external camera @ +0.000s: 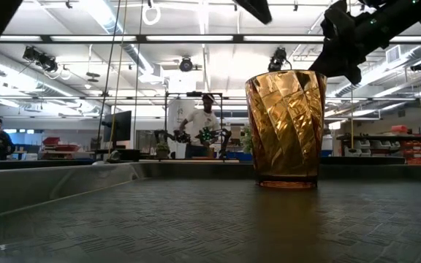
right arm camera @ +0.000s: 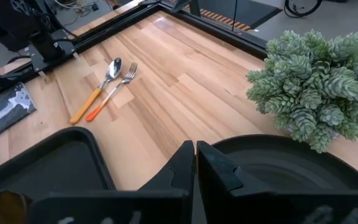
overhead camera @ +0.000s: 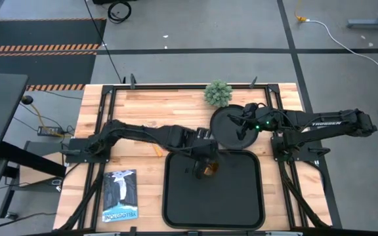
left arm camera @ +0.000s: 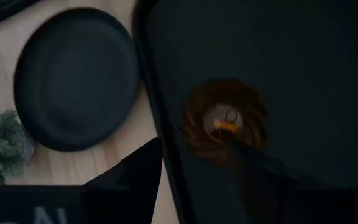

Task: Pick and place plate/cup/fork/spoon on tray
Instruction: Put the brown cup on the black tray

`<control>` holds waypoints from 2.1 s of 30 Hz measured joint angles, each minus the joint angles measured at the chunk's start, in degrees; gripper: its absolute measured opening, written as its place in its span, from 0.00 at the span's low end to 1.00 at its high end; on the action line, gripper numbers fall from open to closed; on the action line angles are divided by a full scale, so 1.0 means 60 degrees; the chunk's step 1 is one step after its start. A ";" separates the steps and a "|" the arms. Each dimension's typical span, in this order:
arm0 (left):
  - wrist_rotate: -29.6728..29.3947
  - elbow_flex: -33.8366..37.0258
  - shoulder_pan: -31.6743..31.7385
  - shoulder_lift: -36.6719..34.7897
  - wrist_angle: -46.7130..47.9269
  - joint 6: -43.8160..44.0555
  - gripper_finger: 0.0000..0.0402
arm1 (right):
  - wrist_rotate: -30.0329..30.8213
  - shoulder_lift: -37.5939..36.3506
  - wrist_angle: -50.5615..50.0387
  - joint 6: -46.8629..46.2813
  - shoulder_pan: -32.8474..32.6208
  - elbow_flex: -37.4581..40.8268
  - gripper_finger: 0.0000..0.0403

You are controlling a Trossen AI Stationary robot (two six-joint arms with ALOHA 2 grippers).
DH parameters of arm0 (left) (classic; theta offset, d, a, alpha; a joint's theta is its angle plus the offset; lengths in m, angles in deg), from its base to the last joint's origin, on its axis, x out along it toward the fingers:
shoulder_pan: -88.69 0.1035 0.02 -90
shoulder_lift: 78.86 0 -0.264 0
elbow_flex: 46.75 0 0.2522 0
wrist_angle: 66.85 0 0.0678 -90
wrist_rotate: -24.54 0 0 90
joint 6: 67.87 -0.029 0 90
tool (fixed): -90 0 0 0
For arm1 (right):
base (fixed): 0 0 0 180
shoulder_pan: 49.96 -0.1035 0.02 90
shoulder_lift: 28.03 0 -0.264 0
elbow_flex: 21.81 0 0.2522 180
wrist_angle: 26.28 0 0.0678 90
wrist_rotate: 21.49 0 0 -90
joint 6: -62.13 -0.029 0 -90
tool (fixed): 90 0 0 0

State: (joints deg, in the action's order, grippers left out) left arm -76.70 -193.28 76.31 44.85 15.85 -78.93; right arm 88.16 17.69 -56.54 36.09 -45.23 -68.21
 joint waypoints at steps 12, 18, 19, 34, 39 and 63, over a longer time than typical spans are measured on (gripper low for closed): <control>-0.1530 0.0011 -0.1025 -0.0087 0.2065 0.0750 0.47 | -0.0003 0.0000 0.0091 0.0012 -0.0018 0.0000 0.06; -0.1859 0.0011 -0.1302 -0.0267 0.2355 0.1138 0.47 | -0.0003 0.0004 0.0107 0.0015 -0.0015 0.0000 0.06; -0.1866 0.0011 -0.1316 -0.0267 0.2359 0.1171 0.47 | -0.0003 0.0004 0.0120 0.0015 -0.0017 0.0000 0.06; -0.2583 0.5765 -0.1417 -0.2854 -0.1841 0.1543 0.47 | 0.0008 0.0007 0.0336 0.0076 -0.0091 0.0000 0.06; -0.2344 0.8398 -0.1417 -0.4506 -0.4978 0.1525 0.47 | 0.0010 0.0007 0.0386 0.0055 -0.0091 0.0000 0.06; -0.1485 1.4663 -0.0826 -0.5903 -1.2910 0.2095 0.47 | 0.0373 0.0007 0.2267 0.3211 -0.0452 0.0000 0.06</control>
State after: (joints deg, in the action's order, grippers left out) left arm -85.61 -105.30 71.35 9.43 -61.61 -66.36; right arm 90.40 17.73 -42.94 55.36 -47.94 -68.21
